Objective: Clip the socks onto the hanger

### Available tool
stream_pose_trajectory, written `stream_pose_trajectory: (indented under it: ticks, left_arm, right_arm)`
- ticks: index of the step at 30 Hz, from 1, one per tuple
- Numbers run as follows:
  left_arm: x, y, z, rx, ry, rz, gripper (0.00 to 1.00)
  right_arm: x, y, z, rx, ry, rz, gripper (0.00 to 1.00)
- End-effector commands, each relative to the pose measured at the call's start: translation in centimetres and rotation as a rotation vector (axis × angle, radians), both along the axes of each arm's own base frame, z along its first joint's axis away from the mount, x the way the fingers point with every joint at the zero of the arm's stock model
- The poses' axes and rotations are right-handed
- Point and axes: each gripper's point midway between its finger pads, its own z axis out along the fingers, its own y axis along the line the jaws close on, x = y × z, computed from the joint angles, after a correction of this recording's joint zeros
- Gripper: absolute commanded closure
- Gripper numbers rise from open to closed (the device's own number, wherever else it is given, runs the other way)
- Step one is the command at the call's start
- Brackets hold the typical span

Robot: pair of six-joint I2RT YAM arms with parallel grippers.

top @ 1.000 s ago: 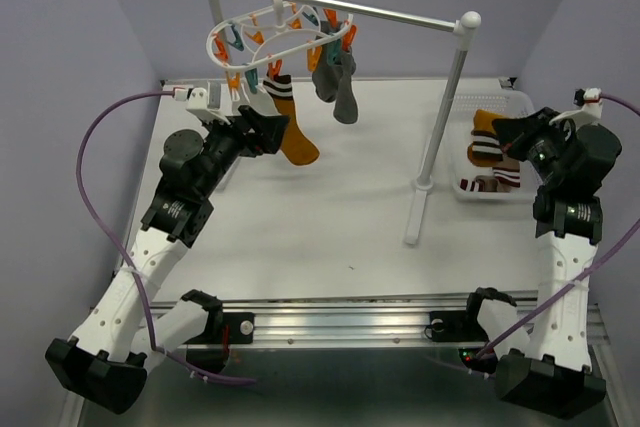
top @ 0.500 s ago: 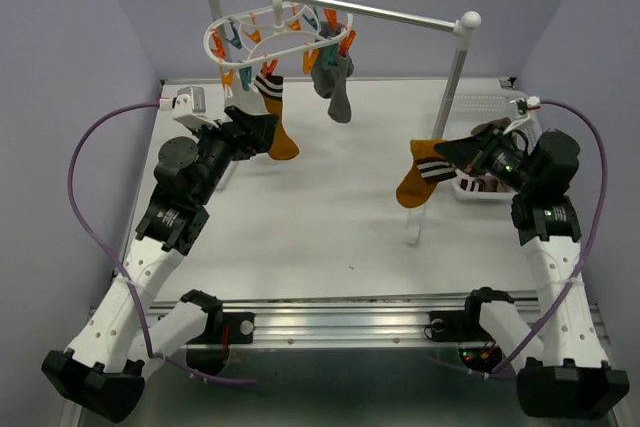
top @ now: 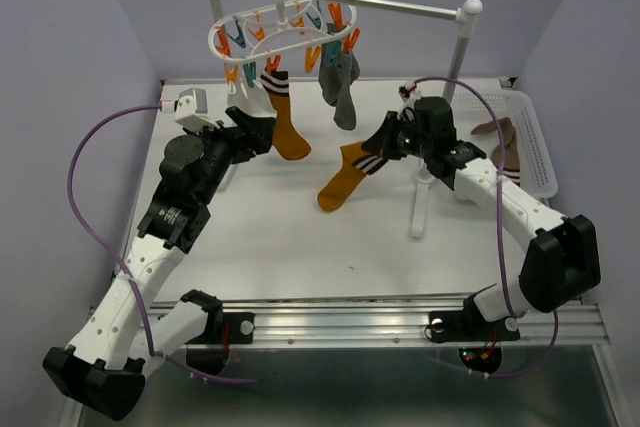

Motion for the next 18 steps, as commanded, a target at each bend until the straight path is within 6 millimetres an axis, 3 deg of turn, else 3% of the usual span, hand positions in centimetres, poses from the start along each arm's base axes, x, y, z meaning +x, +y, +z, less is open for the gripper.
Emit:
stream_pose_trajectory:
  ticks: [1, 4, 8, 11, 12, 14, 15, 16, 17, 18]
  left_arm:
    - [0.0, 0.5, 2.8, -0.017, -0.064, 0.027, 0.01]
    - [0.1, 0.7, 3.2, -0.011, -0.066, 0.040, 0.01]
    - [0.1, 0.9, 3.3, -0.010, -0.069, 0.047, 0.01]
    - [0.4, 1.0, 2.9, -0.011, -0.056, 0.061, 0.01]
    - [0.4, 1.0, 2.8, -0.006, -0.053, 0.059, 0.01]
    - [0.4, 0.8, 2.8, -0.005, -0.052, 0.053, 0.01]
    - [0.4, 0.7, 2.7, -0.009, -0.050, 0.047, 0.01]
    - [0.5, 0.7, 2.7, -0.012, -0.050, 0.047, 0.01]
    - [0.5, 0.6, 2.8, -0.019, -0.052, 0.046, 0.01]
    - [0.5, 0.5, 2.7, -0.017, -0.050, 0.038, 0.01]
  right_arm:
    - [6.5, -1.7, 8.3, -0.039, -0.291, -0.192, 0.96]
    - [8.0, -2.3, 10.2, -0.059, -0.346, -0.248, 0.96]
    - [7.4, -1.9, 11.3, 0.001, -0.373, -0.232, 0.96]
    - [5.0, -0.4, 7.9, 0.078, -0.288, -0.156, 0.96]
    - [3.6, 0.0, 4.6, 0.109, -0.201, -0.131, 0.96]
    - [1.8, 0.3, 0.5, 0.134, -0.093, -0.122, 0.96]
    - [0.5, 1.4, -0.4, 0.200, -0.044, -0.113, 0.96]
    - [-0.9, 2.1, -2.4, 0.224, 0.022, -0.083, 0.96]
    - [-2.6, 2.3, -5.7, 0.231, 0.099, -0.076, 0.94]
    - [-4.5, 3.6, -7.0, 0.254, 0.173, -0.045, 0.91]
